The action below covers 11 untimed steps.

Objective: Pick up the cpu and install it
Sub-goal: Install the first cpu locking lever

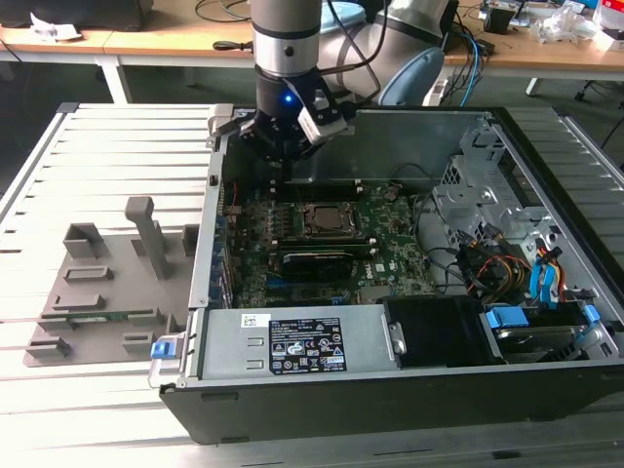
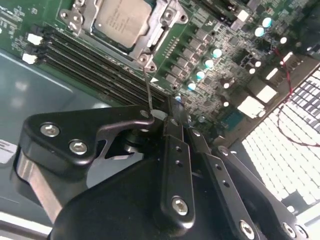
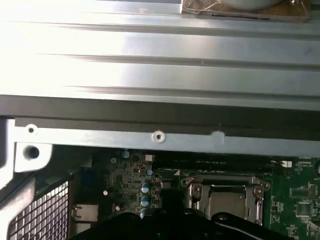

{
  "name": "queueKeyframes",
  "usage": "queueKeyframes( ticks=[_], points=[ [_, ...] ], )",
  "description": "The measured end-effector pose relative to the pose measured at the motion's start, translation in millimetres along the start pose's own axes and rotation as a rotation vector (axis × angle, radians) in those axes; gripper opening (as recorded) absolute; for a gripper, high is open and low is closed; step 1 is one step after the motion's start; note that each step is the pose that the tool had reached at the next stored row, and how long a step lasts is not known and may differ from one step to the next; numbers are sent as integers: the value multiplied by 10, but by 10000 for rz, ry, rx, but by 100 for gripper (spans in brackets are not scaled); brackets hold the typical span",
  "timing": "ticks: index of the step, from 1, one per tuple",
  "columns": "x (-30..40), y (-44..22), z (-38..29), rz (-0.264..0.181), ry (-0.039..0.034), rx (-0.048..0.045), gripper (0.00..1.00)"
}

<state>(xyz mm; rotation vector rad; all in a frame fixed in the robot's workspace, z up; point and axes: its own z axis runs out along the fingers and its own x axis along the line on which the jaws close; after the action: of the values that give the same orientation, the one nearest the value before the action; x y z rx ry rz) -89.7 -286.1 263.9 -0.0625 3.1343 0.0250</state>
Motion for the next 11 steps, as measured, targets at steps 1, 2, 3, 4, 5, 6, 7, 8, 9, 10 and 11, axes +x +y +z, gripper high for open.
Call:
queueKeyframes(
  ticks=[1, 2, 3, 4, 5, 6, 7, 8, 9, 10, 11],
  points=[
    [-17, -1, 0, 0, 0, 0, 11],
    [-36, -1, 1, 1, 0, -1, 11],
    [-75, -3, 3, -1, 1, -1, 11],
    [-112, -5, 4, 0, 4, 0, 11],
    [-141, -6, 5, 1, 8, 0, 11],
    [-162, -7, 5, 1, 11, -1, 11],
    [-174, -7, 6, -1, 12, -1, 11],
    [-188, -8, 8, -1, 11, -1, 11],
    [-197, -8, 10, 1, 13, 0, 11],
    [-219, -9, 12, 0, 14, 0, 11],
    [-228, -10, 16, 0, 13, -2, 11]
  ],
)
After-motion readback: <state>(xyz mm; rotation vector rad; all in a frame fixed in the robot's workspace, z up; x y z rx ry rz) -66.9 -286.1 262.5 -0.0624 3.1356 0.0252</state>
